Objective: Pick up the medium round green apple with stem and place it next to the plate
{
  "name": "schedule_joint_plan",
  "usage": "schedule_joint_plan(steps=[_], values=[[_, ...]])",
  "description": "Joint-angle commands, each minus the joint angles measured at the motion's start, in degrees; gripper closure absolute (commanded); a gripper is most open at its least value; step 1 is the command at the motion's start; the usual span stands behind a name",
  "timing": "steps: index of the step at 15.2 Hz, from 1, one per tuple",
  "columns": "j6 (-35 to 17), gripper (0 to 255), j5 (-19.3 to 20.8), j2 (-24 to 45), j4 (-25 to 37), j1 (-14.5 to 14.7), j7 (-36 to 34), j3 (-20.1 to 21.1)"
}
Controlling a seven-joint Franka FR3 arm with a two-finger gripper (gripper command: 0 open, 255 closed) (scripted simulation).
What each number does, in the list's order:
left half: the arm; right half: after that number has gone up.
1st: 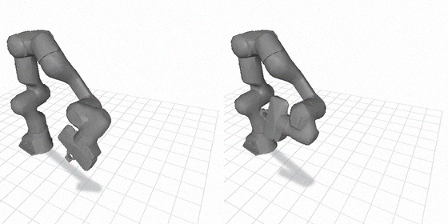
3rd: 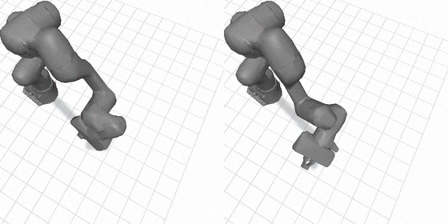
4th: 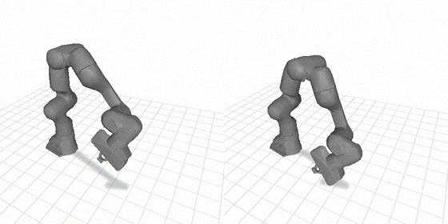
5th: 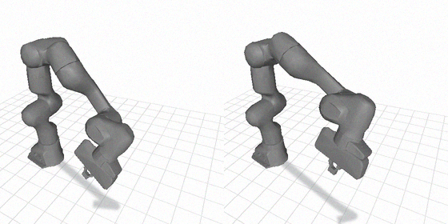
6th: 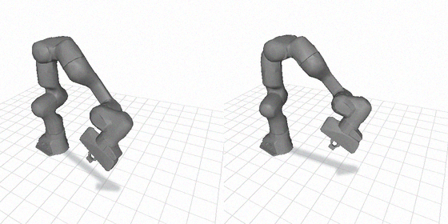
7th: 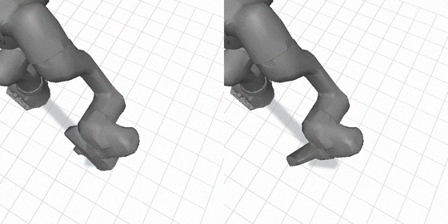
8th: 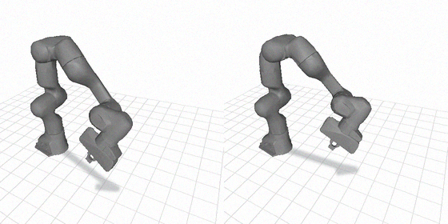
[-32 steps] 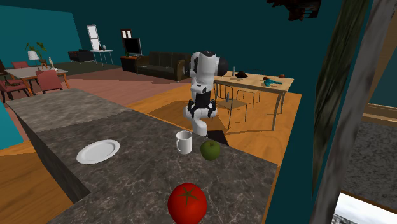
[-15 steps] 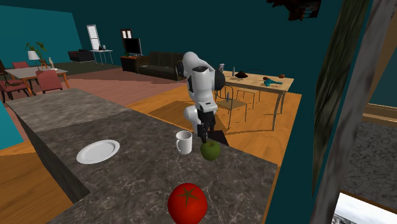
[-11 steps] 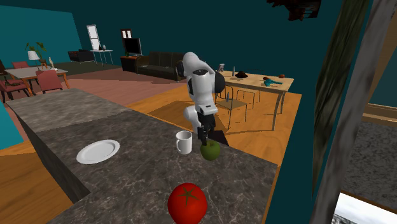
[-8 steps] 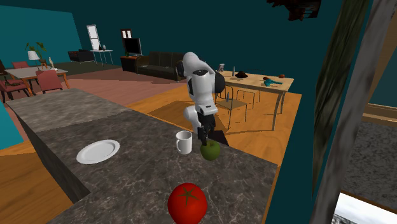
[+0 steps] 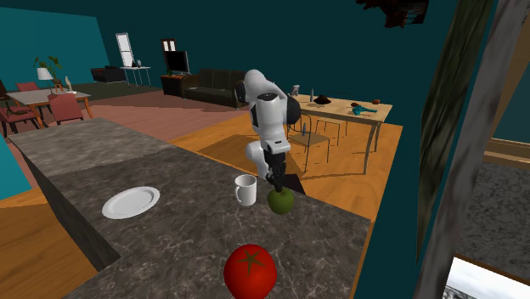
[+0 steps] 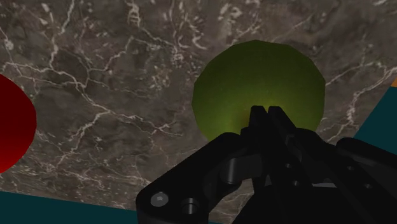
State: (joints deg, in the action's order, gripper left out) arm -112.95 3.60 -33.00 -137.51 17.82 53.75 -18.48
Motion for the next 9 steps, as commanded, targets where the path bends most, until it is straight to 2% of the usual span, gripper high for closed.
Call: schedule_joint_plan(steps=[1,5,9], values=[[0.0,255,0.0,0.0,0.0,0.0,0.0,0.0],[-0.01,255,0.0,0.0,-0.01,0.0,0.0,0.0],[3.09,255,-0.17,-0.18,2.92,0.12,-0.25,0.38]])
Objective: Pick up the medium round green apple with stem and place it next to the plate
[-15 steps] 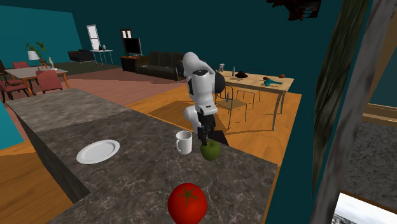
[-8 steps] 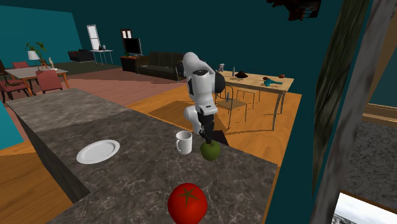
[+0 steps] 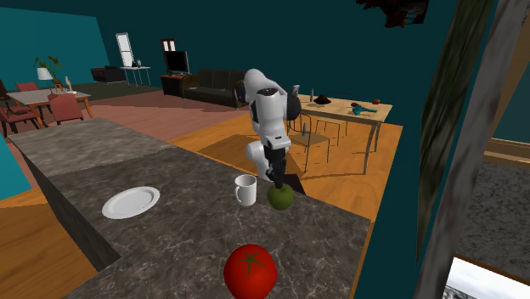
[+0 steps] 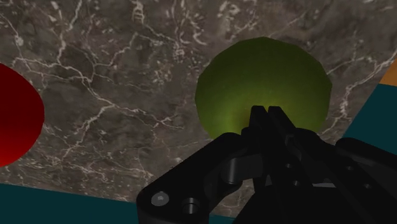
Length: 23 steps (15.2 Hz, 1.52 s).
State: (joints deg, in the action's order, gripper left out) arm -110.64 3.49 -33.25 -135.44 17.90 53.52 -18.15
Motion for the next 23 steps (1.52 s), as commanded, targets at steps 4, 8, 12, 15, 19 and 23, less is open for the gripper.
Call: schedule_joint_plan(steps=[4,8,12,15,19,23], values=[[3.82,255,-0.26,0.12,3.94,0.2,-0.23,0.39],[6.82,255,-0.47,0.36,7.19,0.37,-0.42,0.67],[9.79,255,-0.7,0.81,10.6,0.57,-0.57,0.91],[12.0,255,-0.89,1.27,13.27,0.72,-0.67,1.06],[14.94,255,-1.15,2.05,16.99,0.94,-0.78,1.21],[17.89,255,-1.42,3.02,20.89,1.17,-0.85,1.3]])
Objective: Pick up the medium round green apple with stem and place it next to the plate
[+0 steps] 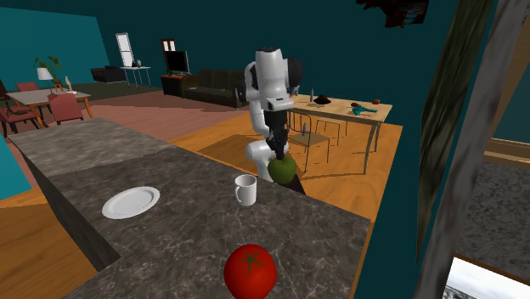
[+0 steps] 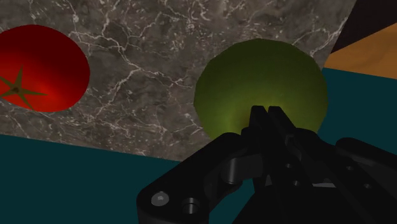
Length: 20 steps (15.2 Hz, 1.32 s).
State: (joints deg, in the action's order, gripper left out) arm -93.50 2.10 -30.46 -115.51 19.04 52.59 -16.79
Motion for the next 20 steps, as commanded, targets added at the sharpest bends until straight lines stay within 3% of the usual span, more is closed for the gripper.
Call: schedule_joint_plan(steps=[1,5,20], values=[[1.49,255,-0.12,0.5,1.97,0.09,0.07,-0.05],[4.37,255,-0.41,1.68,6.0,0.32,0.03,-0.03],[8.17,255,2.51,7.32,15.51,-3.19,22.44,-18.75]])
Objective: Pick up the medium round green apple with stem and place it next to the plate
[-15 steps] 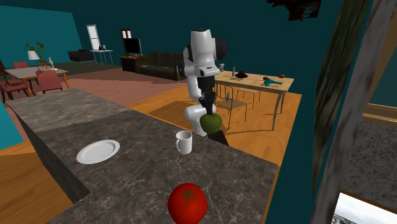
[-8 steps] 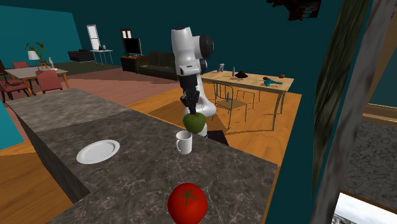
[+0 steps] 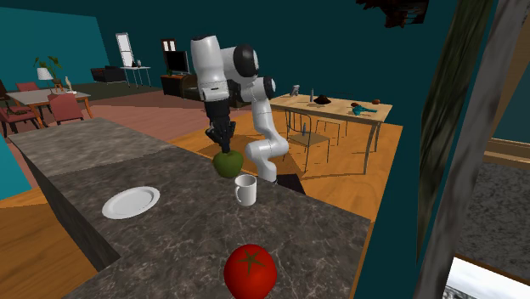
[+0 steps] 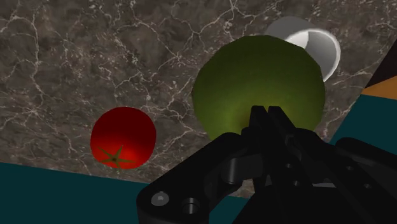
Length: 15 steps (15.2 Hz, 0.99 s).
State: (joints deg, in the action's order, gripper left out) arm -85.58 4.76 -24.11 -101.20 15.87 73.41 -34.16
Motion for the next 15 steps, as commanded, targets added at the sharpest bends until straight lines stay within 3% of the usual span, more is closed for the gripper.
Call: schedule_joint_plan(steps=[1,6,10,12,14,15], values=[[0.5,255,-0.34,1.97,2.38,-0.07,3.33,-2.95],[1.97,255,-3.09,8.78,9.46,-0.09,12.84,-11.94],[3.97,255,-9.34,17.9,16.93,-0.61,22.59,-21.44],[5.85,255,-15.23,24.82,21.56,-2.69,28.84,-26.62],[8.9,255,-22.97,33.24,27.22,-8.3,35.55,-30.06],[7.68,255,-21.8,32.11,25.7,-8.25,35.03,-28.95]])
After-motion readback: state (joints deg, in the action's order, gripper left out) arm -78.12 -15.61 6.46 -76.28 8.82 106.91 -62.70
